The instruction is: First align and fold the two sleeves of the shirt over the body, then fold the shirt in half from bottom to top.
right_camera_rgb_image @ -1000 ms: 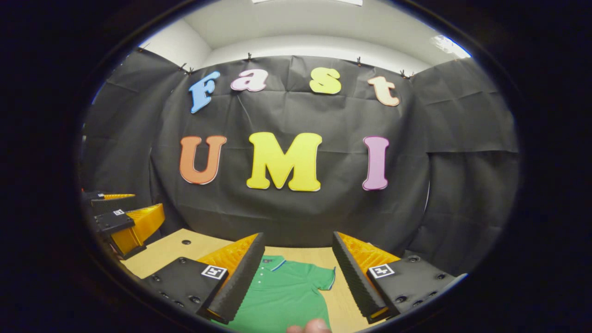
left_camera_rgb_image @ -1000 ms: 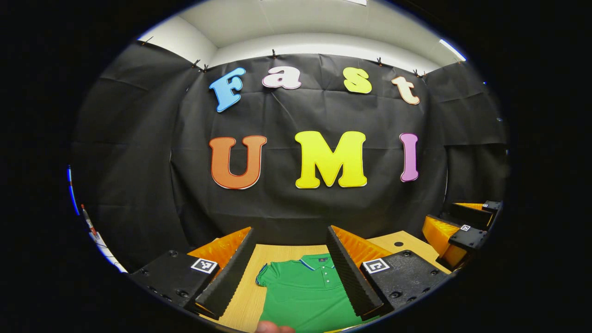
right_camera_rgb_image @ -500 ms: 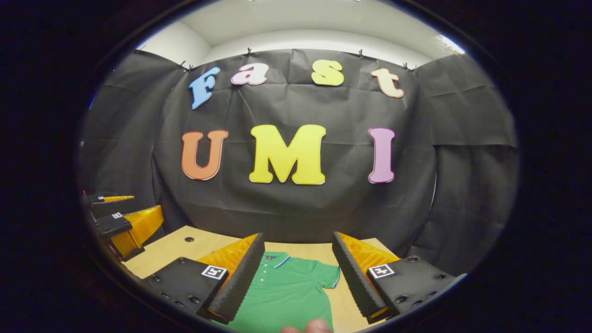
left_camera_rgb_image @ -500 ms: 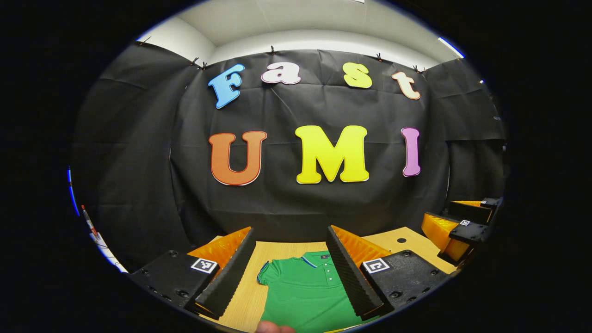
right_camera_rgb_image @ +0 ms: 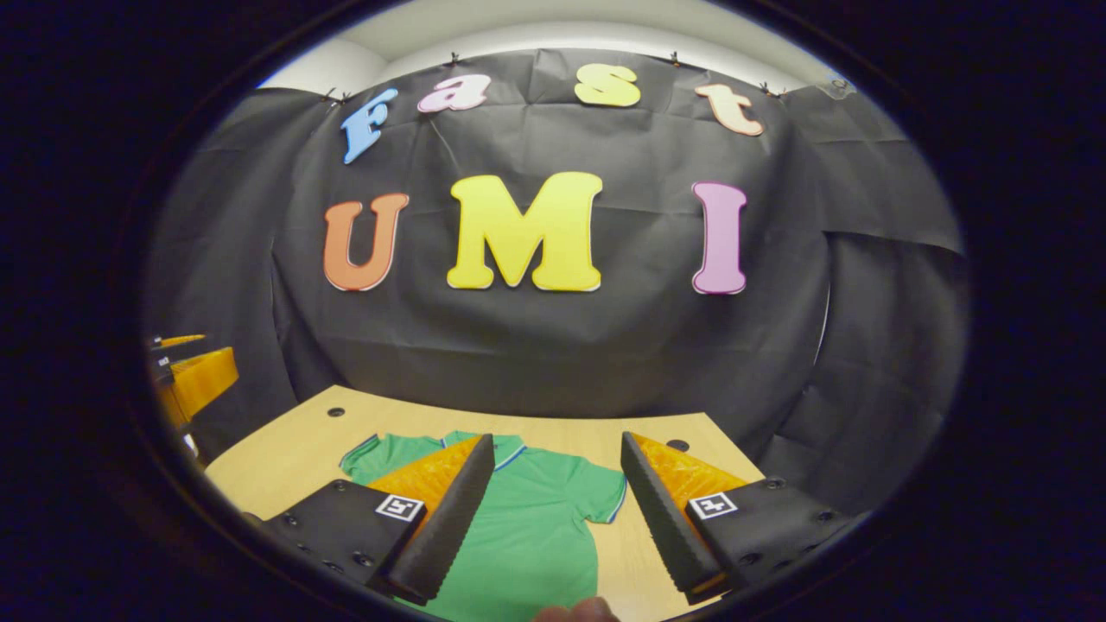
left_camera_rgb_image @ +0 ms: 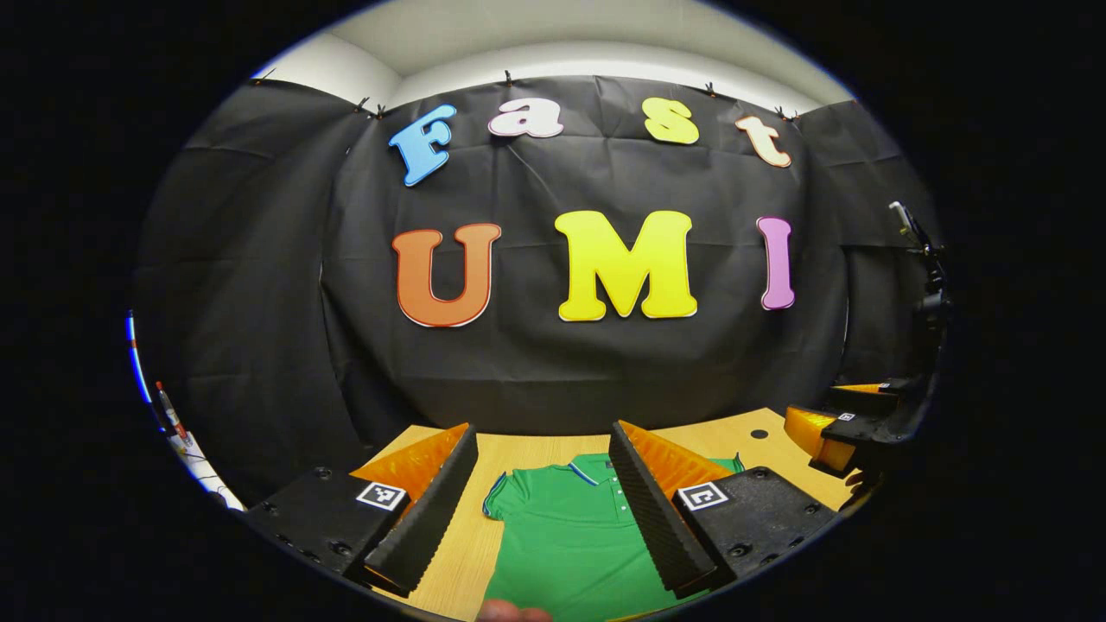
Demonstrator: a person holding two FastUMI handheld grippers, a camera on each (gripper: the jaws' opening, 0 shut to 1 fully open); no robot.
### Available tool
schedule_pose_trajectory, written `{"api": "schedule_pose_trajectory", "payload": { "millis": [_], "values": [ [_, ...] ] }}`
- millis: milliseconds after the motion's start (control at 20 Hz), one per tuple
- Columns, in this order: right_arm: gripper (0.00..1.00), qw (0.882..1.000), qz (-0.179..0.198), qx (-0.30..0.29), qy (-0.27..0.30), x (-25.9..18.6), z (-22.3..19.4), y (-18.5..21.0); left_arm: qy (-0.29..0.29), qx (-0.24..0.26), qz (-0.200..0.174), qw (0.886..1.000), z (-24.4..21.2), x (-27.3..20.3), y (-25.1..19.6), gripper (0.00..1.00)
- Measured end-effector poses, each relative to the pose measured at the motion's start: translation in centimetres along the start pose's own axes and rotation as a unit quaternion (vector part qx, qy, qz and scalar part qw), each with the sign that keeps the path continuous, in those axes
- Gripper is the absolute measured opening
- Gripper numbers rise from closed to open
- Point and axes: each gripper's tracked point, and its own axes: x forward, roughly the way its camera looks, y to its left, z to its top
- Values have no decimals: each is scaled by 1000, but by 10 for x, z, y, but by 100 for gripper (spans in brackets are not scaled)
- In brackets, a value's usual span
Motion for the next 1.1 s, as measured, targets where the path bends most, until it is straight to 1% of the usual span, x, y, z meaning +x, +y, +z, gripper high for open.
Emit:
{"api": "schedule_pose_trajectory", "payload": {
  "millis": [50,200,350,500,650,700,750,800,850,900,1050,1100],
  "values": [
    [95,1000,-1,0,7,7,-6,-7,3,1,0,1000,-2,-2,-2,98],
    [95,1000,-9,8,27,34,-22,-27,4,7,2,1000,-1,-2,-5,98],
    [95,998,-14,0,58,65,-43,-46,6,7,6,1000,-3,3,-9,98],
    [95,997,-16,-7,74,95,-57,-65,12,4,13,1000,-6,4,-13,98],
    [95,995,-16,7,99,125,-79,-80,19,9,19,1000,-10,4,-14,98],
    [95,994,-17,14,110,135,-89,-86,21,11,22,999,-10,4,-13,98],
    [93,992,-18,20,121,146,-99,-91,25,12,25,999,-12,3,-13,98],
    [95,991,-21,25,133,156,-111,-97,29,14,26,999,-15,3,-13,98],
    [93,989,-23,29,146,166,-122,-101,33,17,29,999,-17,3,-12,98],
    [93,987,-23,34,158,178,-133,-105,36,21,31,999,-17,3,-12,98],
    [93,978,-26,57,197,202,-171,-112,48,37,34,998,-25,6,-16,98],
    [95,976,-26,62,208,211,-183,-114,50,39,32,997,-27,7,-19,98]
  ]
}}
